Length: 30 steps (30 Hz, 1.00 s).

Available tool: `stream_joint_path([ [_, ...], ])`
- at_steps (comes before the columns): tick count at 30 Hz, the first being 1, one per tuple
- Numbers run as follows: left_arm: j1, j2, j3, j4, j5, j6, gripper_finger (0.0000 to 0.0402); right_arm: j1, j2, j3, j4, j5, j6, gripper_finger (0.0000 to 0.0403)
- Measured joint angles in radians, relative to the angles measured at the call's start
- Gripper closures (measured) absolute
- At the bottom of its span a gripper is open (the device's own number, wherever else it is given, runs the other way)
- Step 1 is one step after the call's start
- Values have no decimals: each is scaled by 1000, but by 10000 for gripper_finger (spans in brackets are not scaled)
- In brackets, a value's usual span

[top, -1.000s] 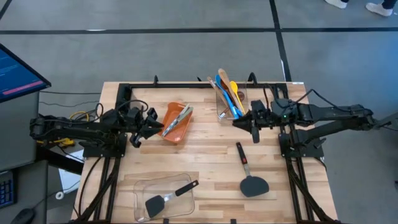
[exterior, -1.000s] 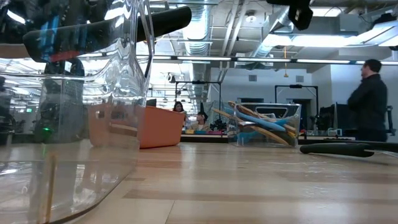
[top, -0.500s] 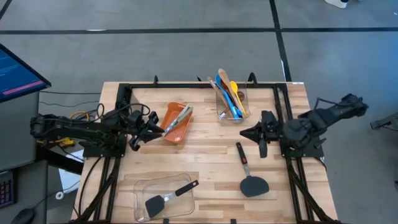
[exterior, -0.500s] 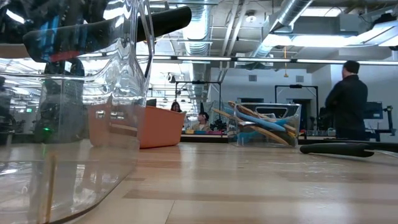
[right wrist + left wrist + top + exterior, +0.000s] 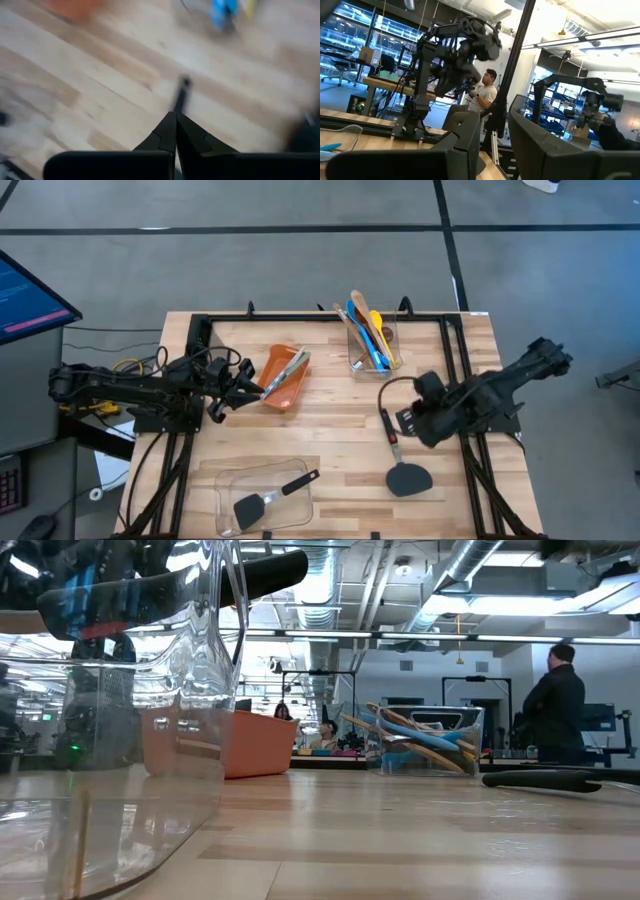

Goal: Pick & Place Kitchen Items
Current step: Put the black flipper spatula into the bottom transparent bin

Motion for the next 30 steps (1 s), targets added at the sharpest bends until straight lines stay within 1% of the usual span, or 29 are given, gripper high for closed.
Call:
stream_joint_path([
  [2, 0, 0, 0, -1, 0, 0, 311, 11, 30, -2, -47, -71, 77, 402],
  [5, 0, 0, 0, -1, 0, 3, 311, 38, 65, -20, -24, -137, 105, 402],
  [9, 0, 0, 0, -2, 0, 3, 311, 83, 99, -29, 59, -149, 116, 403],
  [13, 0, 0, 0, -2, 0, 3, 311, 119, 121, -68, 109, -152, 176, 403],
  [19, 0, 0, 0, -2, 0, 3, 311, 160, 102, -216, 220, -181, 261, 403],
  [27, 0, 0, -1, -2, 0, 2, 311, 132, 11, -443, 489, -206, 221, 403],
  [30, 0, 0, -1, -2, 0, 2, 311, 110, -20, -525, 586, -241, 219, 403],
])
